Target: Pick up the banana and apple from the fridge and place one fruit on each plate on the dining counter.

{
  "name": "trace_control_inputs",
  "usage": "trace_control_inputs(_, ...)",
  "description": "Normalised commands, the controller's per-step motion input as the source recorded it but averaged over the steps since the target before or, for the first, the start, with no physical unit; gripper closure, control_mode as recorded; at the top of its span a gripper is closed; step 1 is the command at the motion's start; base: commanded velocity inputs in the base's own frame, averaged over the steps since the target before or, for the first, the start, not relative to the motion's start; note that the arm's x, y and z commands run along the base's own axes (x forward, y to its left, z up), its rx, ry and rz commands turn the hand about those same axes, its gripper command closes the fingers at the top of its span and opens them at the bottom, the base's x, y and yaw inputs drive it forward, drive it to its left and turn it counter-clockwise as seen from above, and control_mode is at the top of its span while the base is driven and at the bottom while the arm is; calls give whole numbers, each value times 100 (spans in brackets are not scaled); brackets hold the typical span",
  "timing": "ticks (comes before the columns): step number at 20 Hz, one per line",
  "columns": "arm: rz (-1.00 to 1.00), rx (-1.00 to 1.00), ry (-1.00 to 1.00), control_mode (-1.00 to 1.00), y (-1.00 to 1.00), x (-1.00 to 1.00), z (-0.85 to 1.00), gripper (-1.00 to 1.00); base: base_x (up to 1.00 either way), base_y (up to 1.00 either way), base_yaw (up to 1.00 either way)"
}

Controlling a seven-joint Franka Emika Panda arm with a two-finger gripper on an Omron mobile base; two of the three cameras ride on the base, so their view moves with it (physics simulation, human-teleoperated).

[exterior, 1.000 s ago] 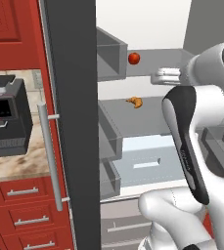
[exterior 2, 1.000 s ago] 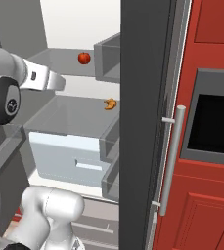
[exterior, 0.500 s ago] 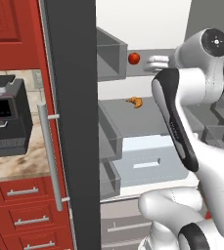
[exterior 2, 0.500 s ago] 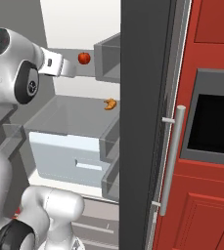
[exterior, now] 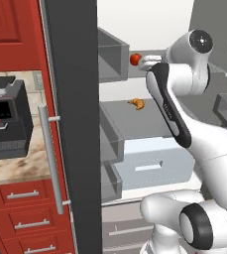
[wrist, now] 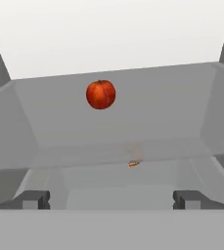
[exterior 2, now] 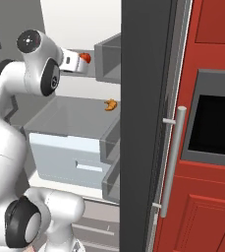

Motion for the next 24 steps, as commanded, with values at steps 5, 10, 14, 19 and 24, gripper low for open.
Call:
trace_control_inputs(5,3,0,7,-100,0,53,1,-100,0,0,0)
trace_control_inputs(10,0,-2,7,-100,0,40,0,-100,0,0,0)
trace_control_inputs(14,-1,-4,5,-100,4,47,0,-100,0,0,0)
trace_control_inputs(19,-1,-1,5,-100,0,39,0,-100,0,0,0)
trace_control_inputs(24,0,0,3,-100,0,43,0,-100,0,0,0)
